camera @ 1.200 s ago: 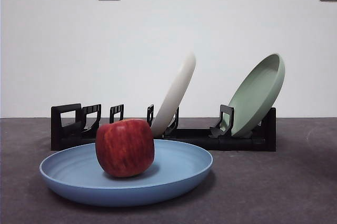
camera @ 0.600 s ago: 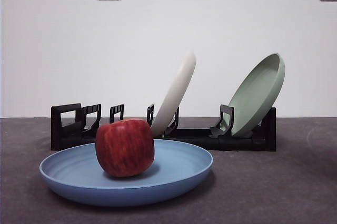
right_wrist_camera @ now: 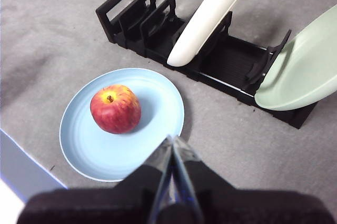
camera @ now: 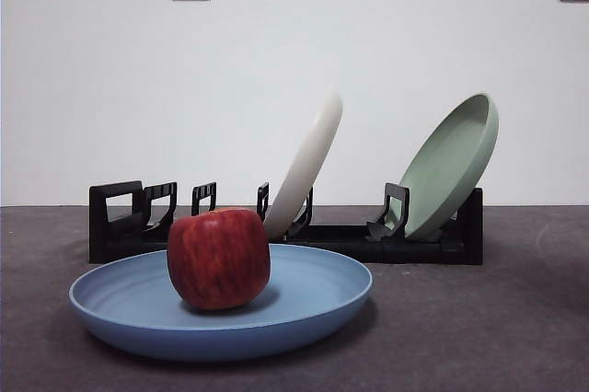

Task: Take the blue plate from the plate rack,put the plate on the table,take the apple from the table,put the apple in the plate

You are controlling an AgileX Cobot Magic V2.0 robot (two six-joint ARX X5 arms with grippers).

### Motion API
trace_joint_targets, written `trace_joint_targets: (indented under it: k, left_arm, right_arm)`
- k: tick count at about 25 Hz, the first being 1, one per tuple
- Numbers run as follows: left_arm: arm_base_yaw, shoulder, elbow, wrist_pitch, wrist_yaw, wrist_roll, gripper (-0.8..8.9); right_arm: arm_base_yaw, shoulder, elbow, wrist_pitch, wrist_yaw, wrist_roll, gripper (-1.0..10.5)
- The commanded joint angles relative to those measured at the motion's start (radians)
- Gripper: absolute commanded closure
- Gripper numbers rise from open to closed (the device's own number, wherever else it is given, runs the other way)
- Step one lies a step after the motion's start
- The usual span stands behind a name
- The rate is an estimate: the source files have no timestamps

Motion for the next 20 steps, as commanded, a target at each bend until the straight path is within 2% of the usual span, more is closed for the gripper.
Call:
trace_joint_targets:
  k: [1,3,7,10,13,16,20]
  left_arm:
    - [0.004,-0.003,-0.014,0.003,0.001,-0.011,8.14]
    - [0.004,-0.003,-0.014,0.003,0.001,-0.011,8.14]
    - [0.004,-0.003,-0.014,0.003,0.0,-0.01,8.14]
    - [0.004,-0.003,-0.014,0.003,0.0,-0.011,8.14]
    - [0.004,-0.003,-0.014,0.003,0.0,-0.011,8.14]
    - [0.004,-0.003,-0.014,0.003,0.0,-0.011,8.14]
    - [0.004,-0.003,-0.014,0.003,0.0,-0.011,8.15]
  right_arm:
    - [-0.054,-0.032,-0.01,0.008,0.078,-0.12,9.5]
    - [-0.177,-0.061,-0.039,0.056,0.069,-0.163,9.5]
    - [-0.474,-0.231,-0.195,0.274,0.03,-0.141,9.5]
    - [-0.629,-0.413,-0.344,0.367,0.018,-0.139,9.5]
    - [-0.69,-0.53,-0.468,0.374,0.019,-0.148,9.5]
    - [-0.696,-0.579,-0.542,0.397,0.01,-0.152,9.5]
    - [-0.696,-0.629,-0.652,0.519,-0.052,-0.163,9.5]
